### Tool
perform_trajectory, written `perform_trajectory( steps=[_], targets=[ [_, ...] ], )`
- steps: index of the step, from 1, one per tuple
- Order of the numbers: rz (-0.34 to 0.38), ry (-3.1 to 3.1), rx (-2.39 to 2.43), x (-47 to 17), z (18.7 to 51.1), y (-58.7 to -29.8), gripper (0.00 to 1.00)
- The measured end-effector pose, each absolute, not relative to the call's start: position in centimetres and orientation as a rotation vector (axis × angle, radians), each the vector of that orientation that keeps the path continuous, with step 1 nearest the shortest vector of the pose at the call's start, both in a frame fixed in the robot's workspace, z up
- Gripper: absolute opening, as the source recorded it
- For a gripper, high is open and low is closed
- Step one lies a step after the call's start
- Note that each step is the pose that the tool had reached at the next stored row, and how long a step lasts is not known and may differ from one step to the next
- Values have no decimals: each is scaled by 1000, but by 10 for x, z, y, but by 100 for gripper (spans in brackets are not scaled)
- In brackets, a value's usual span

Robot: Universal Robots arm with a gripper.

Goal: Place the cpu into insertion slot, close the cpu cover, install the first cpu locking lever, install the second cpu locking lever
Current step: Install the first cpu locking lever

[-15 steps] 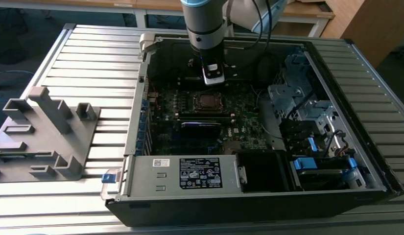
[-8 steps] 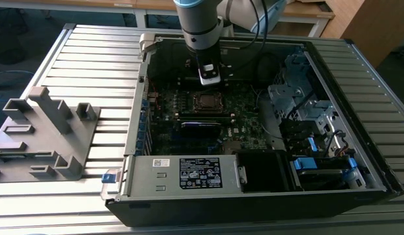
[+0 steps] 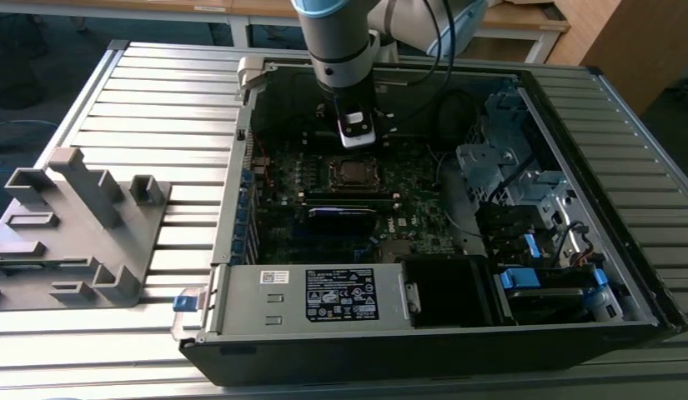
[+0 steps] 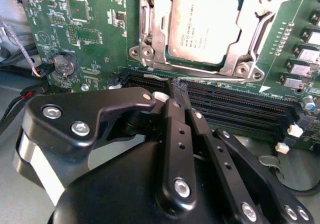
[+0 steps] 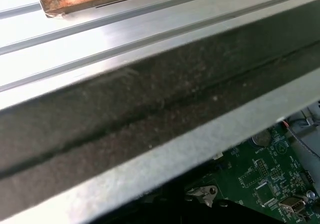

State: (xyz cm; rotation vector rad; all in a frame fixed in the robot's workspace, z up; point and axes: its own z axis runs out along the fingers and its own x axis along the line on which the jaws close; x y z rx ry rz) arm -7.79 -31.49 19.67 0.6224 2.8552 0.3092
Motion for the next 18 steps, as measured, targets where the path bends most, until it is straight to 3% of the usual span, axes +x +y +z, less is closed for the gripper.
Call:
perform_trajectory(
  steps=[18],
  targets=[
    [302, 2848, 618, -78, 193, -318, 10]
  ],
)
